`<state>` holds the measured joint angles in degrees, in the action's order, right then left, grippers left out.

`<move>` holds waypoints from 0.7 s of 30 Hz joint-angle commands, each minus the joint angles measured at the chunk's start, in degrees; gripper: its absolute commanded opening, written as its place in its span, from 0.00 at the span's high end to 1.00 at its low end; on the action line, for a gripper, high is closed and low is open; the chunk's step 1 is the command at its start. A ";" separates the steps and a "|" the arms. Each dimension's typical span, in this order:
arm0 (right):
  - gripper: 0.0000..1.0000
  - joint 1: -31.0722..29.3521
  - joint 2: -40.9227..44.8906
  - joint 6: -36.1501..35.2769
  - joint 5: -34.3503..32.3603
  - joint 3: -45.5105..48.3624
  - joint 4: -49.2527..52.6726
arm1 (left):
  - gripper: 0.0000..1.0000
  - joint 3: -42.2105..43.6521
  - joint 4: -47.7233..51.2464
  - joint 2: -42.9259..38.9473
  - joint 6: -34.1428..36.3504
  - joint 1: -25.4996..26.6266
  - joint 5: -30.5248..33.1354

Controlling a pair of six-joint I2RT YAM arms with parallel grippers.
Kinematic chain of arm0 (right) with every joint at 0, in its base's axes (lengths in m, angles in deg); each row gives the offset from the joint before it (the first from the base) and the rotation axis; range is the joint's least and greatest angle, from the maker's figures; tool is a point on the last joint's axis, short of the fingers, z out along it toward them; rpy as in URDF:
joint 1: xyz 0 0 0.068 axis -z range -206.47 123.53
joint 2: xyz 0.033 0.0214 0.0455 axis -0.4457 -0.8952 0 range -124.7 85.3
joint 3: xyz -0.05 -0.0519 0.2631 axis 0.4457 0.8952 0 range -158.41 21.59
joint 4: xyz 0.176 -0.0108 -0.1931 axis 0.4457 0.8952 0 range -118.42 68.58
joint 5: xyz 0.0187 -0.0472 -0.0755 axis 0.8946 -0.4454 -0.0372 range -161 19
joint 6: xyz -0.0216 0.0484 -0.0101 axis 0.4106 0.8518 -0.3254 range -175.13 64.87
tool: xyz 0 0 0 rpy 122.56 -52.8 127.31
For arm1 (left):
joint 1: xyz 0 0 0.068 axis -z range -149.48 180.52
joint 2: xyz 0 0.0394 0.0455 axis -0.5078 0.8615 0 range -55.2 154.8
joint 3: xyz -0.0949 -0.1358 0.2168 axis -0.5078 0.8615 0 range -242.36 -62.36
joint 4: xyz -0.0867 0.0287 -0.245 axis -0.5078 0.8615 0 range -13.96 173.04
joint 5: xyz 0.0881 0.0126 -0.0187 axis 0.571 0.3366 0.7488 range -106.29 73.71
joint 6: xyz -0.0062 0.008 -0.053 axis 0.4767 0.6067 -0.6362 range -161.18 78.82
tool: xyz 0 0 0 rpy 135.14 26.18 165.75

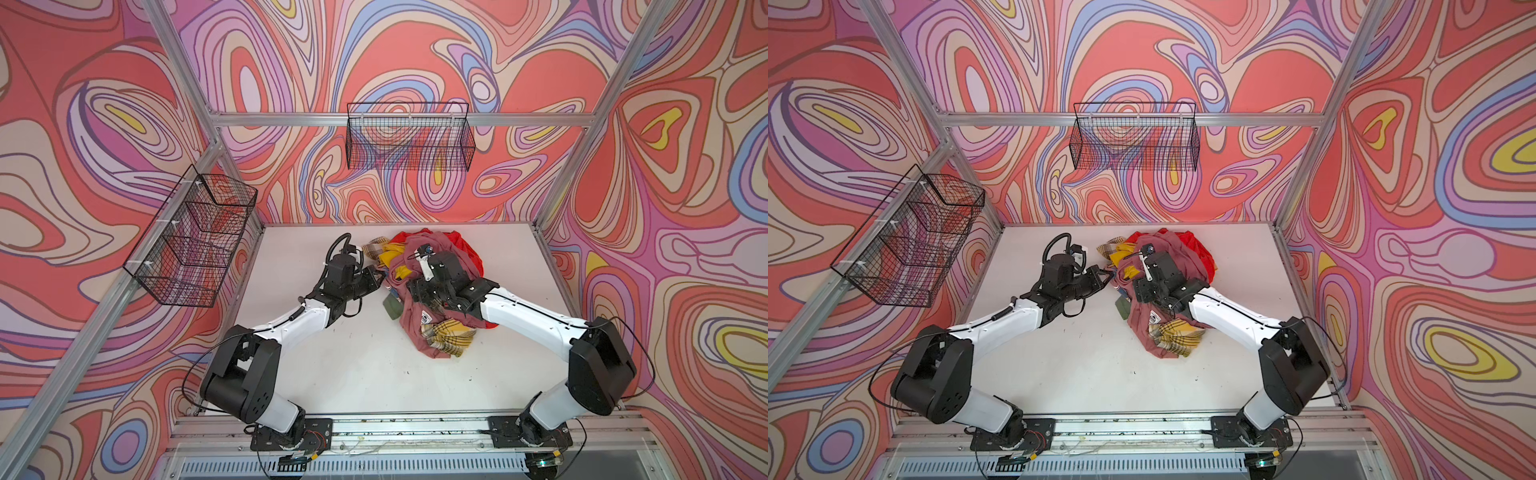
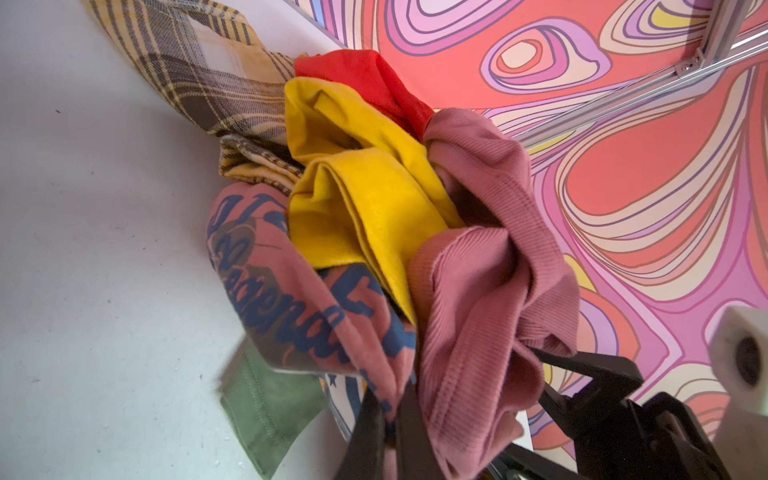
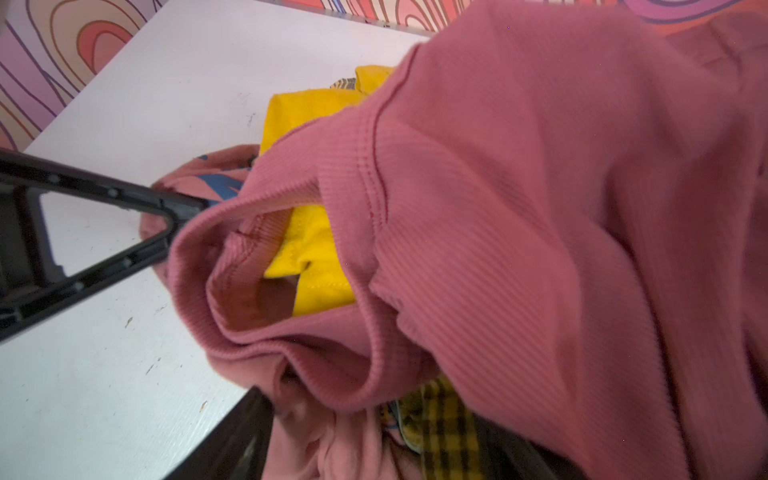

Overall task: Pick out a specific cloth from the pile
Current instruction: 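Grasp the faded red T-shirt with the left gripper and lift it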

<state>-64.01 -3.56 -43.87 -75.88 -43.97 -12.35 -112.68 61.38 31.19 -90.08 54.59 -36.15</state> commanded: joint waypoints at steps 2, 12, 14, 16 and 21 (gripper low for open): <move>0.17 0.45 2.92 1.20 -0.08 0.73 -1.65 | 1.00 -2.06 4.84 -4.40 2.86 0.49 2.65; 0.13 0.49 5.91 3.58 -3.77 2.93 -2.68 | 1.00 -9.06 15.95 -8.60 11.75 2.90 6.47; 0.13 0.51 5.97 3.97 -4.55 3.17 -2.37 | 1.00 -11.03 17.96 -8.61 13.34 3.10 6.96; 0.13 0.55 5.90 4.57 -5.80 3.76 -2.40 | 1.00 -13.11 20.36 -8.61 14.90 3.28 8.00; 0.13 0.62 6.39 4.20 -4.45 6.33 -4.74 | 1.00 -17.98 24.40 -8.14 18.65 3.52 8.72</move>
<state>-63.64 1.33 -39.95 -80.43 -39.51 -15.30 -126.93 83.63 24.66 -75.55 57.91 -28.85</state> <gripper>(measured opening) 0.873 0.063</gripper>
